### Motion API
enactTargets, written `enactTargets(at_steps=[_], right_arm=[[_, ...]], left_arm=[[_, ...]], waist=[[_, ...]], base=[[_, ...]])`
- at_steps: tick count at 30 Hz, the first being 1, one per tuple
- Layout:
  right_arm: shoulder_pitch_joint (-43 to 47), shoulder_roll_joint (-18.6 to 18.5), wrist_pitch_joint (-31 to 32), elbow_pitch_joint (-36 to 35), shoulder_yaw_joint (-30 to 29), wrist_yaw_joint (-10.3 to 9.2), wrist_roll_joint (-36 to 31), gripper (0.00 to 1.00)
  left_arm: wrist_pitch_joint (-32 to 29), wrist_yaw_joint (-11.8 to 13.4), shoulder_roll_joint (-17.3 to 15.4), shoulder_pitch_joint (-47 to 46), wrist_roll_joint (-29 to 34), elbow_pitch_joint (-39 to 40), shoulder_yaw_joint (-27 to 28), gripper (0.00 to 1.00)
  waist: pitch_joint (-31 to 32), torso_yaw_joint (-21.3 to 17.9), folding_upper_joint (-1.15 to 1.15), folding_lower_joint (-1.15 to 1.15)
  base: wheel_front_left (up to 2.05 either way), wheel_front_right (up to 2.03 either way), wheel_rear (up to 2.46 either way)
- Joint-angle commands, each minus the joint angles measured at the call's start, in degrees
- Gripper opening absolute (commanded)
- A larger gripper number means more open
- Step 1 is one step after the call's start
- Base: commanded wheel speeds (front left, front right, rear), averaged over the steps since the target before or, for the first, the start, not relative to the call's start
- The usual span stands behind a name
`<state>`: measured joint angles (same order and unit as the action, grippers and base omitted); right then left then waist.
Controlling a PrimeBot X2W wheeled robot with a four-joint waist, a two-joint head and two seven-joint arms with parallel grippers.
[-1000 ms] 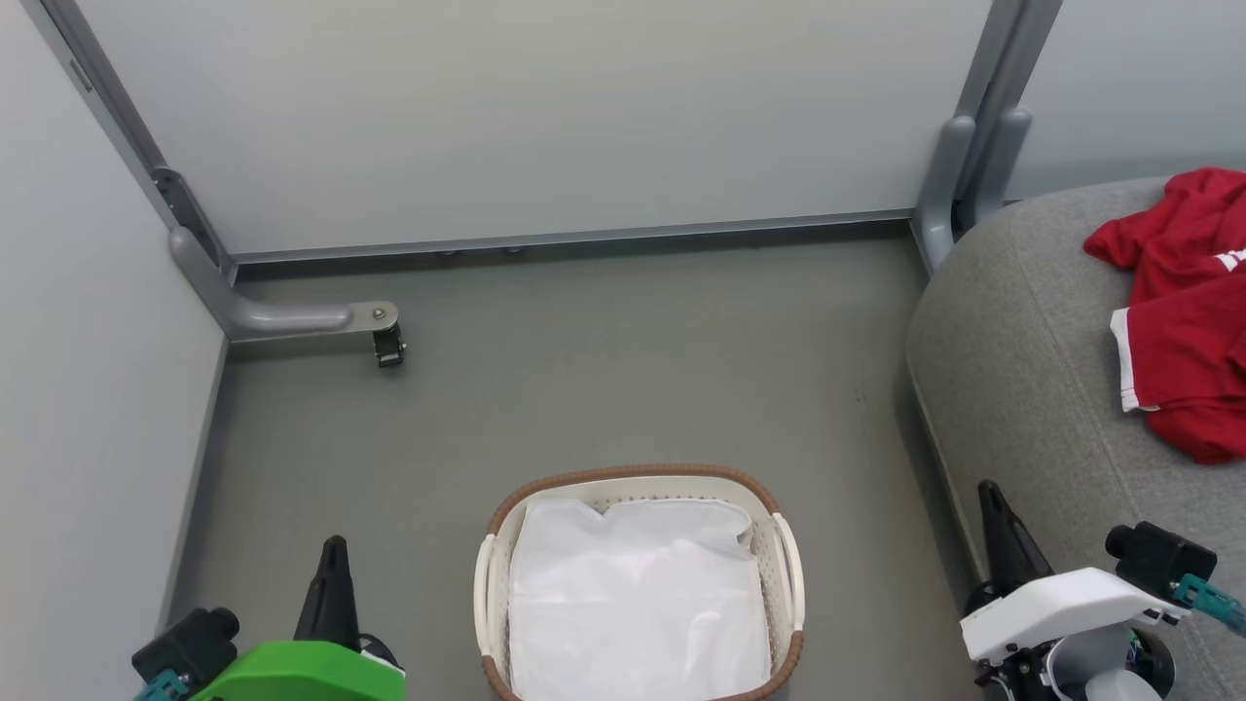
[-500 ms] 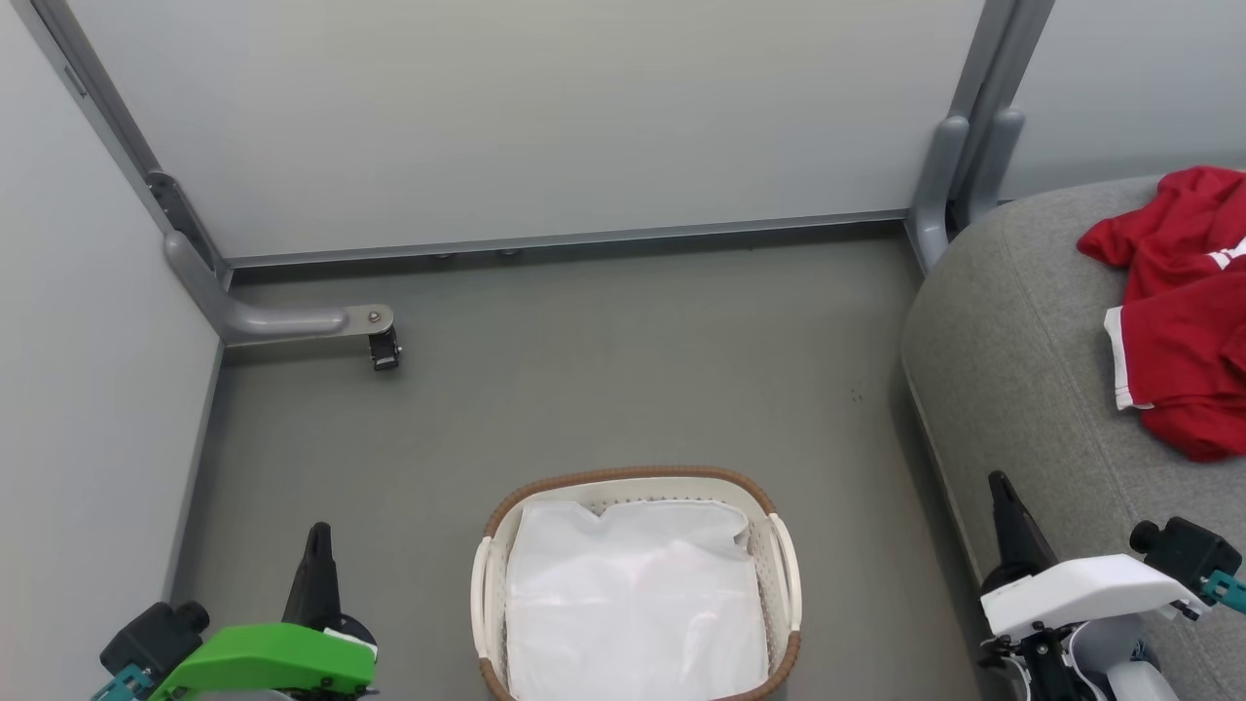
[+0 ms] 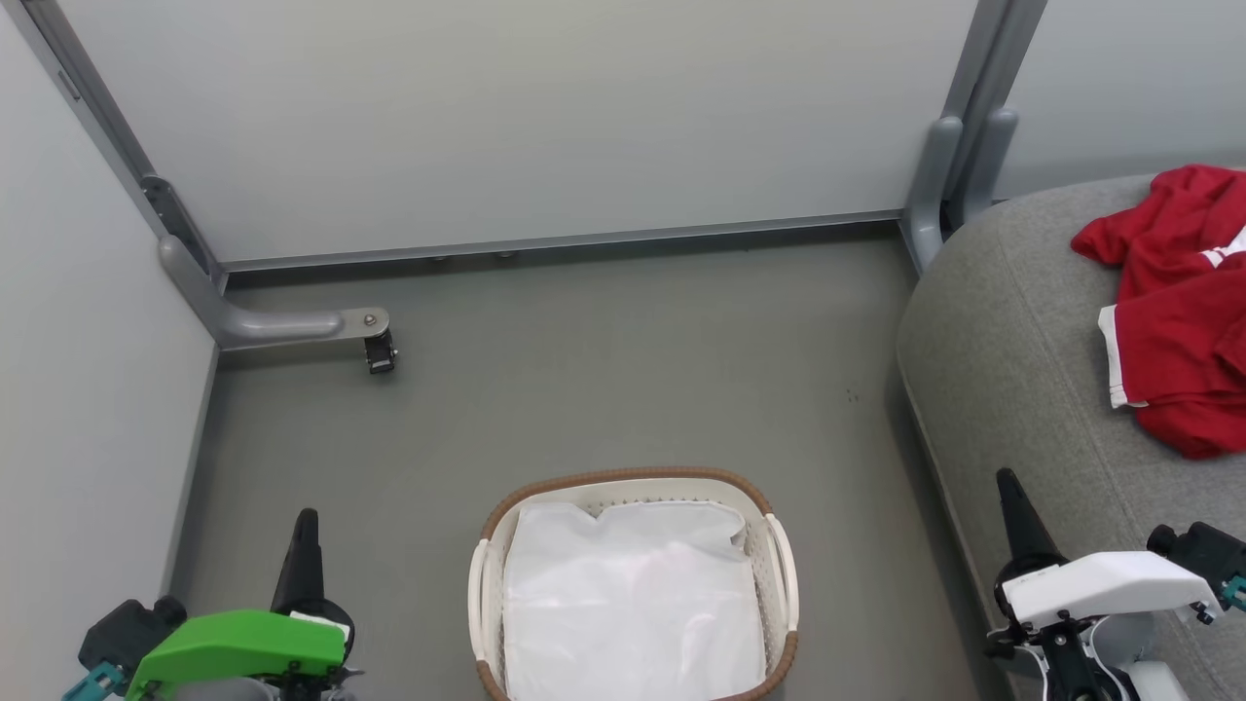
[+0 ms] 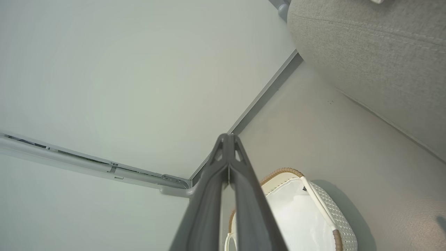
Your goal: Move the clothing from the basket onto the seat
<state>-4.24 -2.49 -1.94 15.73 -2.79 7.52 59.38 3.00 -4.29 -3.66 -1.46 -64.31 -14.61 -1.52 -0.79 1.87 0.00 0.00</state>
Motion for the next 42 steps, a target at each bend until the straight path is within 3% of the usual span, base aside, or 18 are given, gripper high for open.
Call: enactTargets(at_steps=[1, 42], right_arm=[[-1.3, -0.3, 0.5, -0.8, -0.3, -0.02, 1.7, 0.0], [-2.0, -0.5, 6.1, -1.5, -2.8, -0.04, 23.3, 0.0]], left_arm=[[-0.4, -0.4, -0.5, -1.6, -1.6, 0.8, 0.6, 0.0], [-6.0, -2.4, -0.3, -4.1, -20.7, 0.7, 4.9, 0.0]], waist=[[0.0, 0.0, 0.0, 0.0], [0.4, -1.2, 0.0, 0.0]], base=[[0.0, 0.0, 0.0], [0.0, 0.0, 0.0]])
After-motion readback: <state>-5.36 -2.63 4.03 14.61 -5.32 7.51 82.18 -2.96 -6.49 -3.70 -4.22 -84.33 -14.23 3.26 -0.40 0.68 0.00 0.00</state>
